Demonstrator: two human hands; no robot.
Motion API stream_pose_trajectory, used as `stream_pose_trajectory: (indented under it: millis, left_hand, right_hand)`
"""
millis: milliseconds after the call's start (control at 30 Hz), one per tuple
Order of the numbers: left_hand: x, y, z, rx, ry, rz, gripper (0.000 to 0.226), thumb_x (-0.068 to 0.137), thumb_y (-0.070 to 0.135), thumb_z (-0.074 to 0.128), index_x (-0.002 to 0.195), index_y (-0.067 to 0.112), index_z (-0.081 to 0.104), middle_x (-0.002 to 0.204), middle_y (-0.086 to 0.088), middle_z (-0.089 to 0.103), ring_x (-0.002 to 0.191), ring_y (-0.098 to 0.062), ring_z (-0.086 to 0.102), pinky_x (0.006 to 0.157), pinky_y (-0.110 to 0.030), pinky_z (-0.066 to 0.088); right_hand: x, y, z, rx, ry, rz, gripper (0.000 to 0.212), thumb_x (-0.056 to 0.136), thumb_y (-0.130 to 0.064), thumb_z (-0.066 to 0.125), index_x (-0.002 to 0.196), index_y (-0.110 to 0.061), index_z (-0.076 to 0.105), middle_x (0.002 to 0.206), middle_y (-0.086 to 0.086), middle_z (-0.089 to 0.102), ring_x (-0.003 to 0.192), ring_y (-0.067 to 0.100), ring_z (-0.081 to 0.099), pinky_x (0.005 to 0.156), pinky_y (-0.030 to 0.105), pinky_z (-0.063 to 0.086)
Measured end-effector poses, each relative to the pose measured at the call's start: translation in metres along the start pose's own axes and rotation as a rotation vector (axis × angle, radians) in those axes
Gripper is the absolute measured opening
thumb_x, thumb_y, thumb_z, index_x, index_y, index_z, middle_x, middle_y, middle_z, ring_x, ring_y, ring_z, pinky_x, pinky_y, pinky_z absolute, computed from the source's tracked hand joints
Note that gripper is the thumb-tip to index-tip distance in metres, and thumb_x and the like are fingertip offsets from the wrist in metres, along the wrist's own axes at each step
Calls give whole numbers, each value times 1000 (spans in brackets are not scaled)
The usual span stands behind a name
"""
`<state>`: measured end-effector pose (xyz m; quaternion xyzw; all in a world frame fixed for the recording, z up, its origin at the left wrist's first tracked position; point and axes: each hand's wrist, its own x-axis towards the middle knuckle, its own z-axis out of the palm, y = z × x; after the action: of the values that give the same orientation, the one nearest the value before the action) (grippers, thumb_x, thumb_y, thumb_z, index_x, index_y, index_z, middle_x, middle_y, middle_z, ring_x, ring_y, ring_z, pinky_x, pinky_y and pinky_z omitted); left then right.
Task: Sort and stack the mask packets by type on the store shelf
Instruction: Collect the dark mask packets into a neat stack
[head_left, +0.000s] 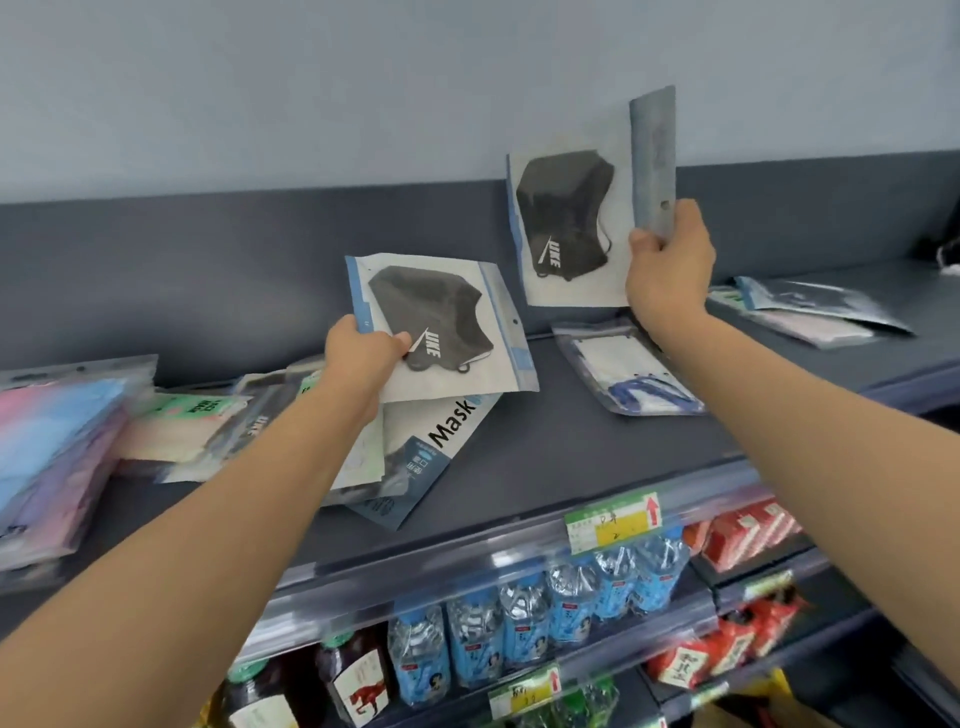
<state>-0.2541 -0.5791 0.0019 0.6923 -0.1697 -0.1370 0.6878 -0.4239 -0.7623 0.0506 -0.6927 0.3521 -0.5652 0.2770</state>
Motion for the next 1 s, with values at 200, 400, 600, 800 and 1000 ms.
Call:
stream_pose_trajectory:
  millis: [200,400,600,800,1000]
  left_hand:
    - [-11,-3,31,13,-83,-9,16,88,2,61,101,10,56,82,-2,62,70,-18,60,64,-30,54]
    - [-19,-5,58,-10,-87,-102,16,89,4,62,103,10,57,89,-6,66,72,-20,63,69,-34,56]
    - [-30,-5,87,-19,-49,-119,20,90,6,61,109,9,58,92,-7,66,77,-24,64,73,-38,56]
    - [-41,1,108,-44,44,-94,11,97,20,51,91,17,60,97,-6,67,81,-23,64,65,-36,58]
    - [-58,-4,107,-73,114,-109,17,94,31,56,84,17,58,96,-4,67,87,-23,63,90,-42,53]
  right_hand:
    - [13,12,-18,162,-84,83,24,94,-9,50,118,-5,52,101,1,55,90,15,54,80,24,45]
    - [29,44,-37,221,-269,216,30,93,-5,53,123,-5,55,104,1,57,92,16,55,70,21,47]
    - [50,63,-51,364,-327,343,27,93,-7,54,119,-13,59,110,0,62,98,19,60,83,34,51]
    - [52,83,-46,222,-550,404,21,91,-6,58,112,-6,63,109,12,67,90,26,63,82,40,55]
    - [31,101,-30,64,-790,388,27,90,-4,58,115,8,60,112,20,66,80,23,58,66,34,53]
